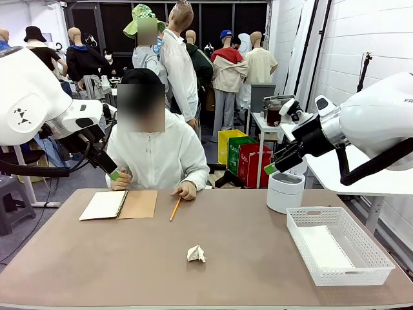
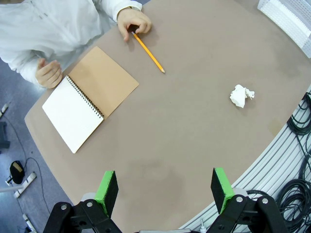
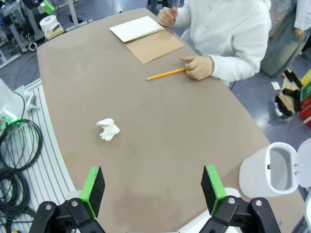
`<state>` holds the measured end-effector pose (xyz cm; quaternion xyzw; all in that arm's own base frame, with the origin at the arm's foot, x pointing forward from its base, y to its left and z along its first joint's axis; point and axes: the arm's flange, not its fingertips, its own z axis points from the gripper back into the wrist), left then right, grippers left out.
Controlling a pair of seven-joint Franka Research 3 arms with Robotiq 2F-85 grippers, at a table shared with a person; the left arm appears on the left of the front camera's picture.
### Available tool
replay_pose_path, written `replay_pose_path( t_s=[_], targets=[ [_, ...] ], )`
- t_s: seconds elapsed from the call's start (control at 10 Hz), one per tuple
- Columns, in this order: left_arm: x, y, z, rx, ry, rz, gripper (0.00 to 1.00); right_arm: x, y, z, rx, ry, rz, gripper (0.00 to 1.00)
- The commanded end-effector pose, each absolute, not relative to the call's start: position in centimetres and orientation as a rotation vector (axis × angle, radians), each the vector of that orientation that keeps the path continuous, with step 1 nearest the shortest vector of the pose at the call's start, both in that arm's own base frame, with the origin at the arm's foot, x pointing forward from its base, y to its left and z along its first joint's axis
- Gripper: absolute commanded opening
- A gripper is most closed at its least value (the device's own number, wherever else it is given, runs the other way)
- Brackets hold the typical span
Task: Sort the paper based on its condition.
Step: If a person hands you a paper, place it in the Organizing basket , and if it's crumpled, put it in the Trash can.
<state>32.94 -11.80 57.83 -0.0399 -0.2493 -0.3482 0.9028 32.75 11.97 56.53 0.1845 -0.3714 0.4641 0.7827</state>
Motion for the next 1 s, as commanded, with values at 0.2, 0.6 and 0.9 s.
replay_pose_path(
  t_s=[0.2, 0.6, 0.9],
  targets=[
    [32.9, -11.7, 57.9, -0.1, -0.515, -0.73, 1.0, 32.4, 12.9, 55.8, 0.376, -0.785, 1.036, 1.0],
    [32.9, -11.7, 57.9, -0.1, -0.515, -0.73, 1.0, 31.4, 18.9, 50.5, 0.268, -0.644, 1.303, 1.0],
    [32.9, -11.7, 57.9, -0.1, -0.515, -0.73, 1.0, 30.0, 22.5, 45.2, 0.208, -0.537, 1.461, 1.0]
  ],
)
